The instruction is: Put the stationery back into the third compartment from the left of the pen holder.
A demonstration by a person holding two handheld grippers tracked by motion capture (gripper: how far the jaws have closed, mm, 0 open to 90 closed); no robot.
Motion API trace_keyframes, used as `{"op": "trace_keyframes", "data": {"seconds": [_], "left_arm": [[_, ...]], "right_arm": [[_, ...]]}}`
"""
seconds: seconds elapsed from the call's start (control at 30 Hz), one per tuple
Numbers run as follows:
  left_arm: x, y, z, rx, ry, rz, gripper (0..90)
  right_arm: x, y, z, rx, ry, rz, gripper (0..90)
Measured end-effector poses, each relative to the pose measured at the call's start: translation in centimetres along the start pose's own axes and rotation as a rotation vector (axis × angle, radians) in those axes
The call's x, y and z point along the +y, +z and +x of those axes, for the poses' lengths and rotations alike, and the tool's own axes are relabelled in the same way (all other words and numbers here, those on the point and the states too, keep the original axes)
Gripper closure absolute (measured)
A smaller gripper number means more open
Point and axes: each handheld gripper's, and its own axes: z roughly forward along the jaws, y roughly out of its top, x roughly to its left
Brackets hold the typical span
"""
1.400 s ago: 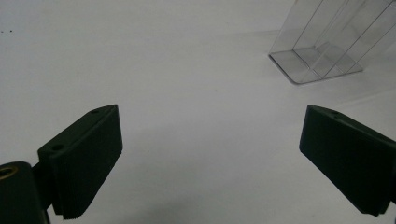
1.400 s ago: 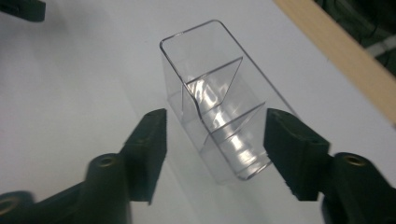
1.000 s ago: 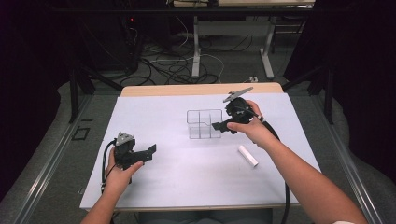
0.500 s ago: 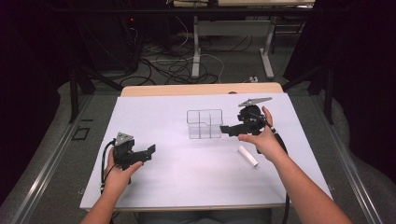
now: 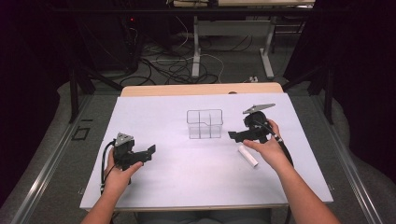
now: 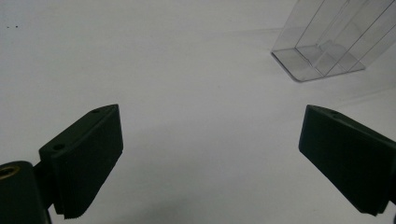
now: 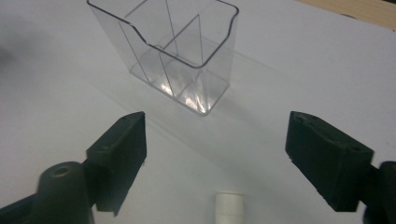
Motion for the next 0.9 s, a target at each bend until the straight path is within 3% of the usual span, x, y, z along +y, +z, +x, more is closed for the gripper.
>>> {"op": "trace_keyframes", "data": {"seconds": [0.23,0.43,0.67,0.9], "left_arm": [[0.0,-0.1,0.1,0.005,0.001,0.000,6.4],[0.0,0.0,0.0,0.003,0.005,0.005,6.8],[0.1,0.1,0.0,0.000,0.004,0.002,6.8],[0.1,0.2,-0.1,-0.003,0.005,0.003,6.8]], "right_arm": [[-1.0,-0.2,-1.0,-0.027,0.040,0.034,37.2],[-2.0,0.3,-1.8,-0.035,0.053,0.108,42.3],[-3.2,1.7,-2.1,0.006,0.134,0.194,43.3],[-3.5,2.3,-1.9,-0.031,0.170,0.257,45.7]]}}
